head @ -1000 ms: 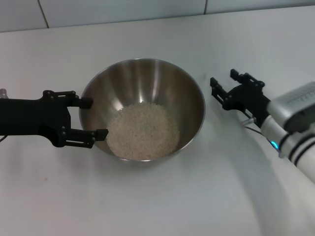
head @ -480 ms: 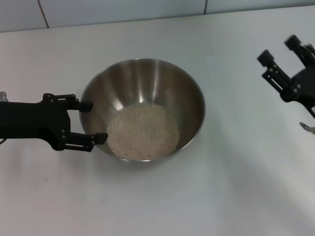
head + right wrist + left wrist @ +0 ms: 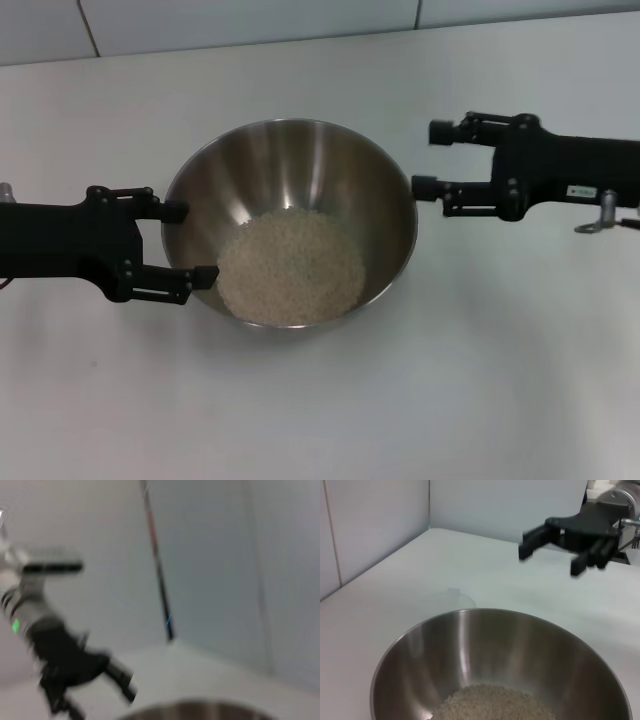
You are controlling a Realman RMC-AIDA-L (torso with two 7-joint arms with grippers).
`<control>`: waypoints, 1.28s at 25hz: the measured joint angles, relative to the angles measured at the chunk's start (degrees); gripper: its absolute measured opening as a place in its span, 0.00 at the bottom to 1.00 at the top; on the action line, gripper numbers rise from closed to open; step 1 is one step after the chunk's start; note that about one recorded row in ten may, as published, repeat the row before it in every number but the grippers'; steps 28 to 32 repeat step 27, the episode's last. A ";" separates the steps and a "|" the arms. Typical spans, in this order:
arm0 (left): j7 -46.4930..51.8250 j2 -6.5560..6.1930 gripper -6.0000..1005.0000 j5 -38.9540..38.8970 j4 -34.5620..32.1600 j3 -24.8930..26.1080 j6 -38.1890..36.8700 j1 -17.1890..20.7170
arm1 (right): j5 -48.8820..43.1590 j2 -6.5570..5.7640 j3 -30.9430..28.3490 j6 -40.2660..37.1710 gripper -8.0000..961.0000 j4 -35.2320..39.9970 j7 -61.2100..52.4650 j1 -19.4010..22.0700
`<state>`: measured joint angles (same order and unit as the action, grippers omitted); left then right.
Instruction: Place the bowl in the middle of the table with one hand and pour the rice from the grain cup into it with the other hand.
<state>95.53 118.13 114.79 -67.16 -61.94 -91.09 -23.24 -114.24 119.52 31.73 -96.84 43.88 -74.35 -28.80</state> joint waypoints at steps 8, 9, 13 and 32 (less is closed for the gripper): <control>0.22 0.00 0.87 -0.01 0.05 0.13 0.32 -0.30 | -2.10 0.06 20.44 6.12 0.81 20.33 -20.66 2.05; 0.23 0.03 0.87 -0.01 0.05 0.12 0.34 -0.33 | -2.31 0.06 21.48 6.36 0.81 21.39 -21.70 2.13; 0.24 0.07 0.87 -0.01 0.11 0.13 0.36 -0.46 | -2.59 0.09 23.14 6.62 0.81 22.55 -22.82 2.14; 0.35 0.18 0.87 -0.01 0.10 -0.18 0.39 -0.40 | -2.68 0.10 24.70 6.85 0.81 23.38 -23.01 2.45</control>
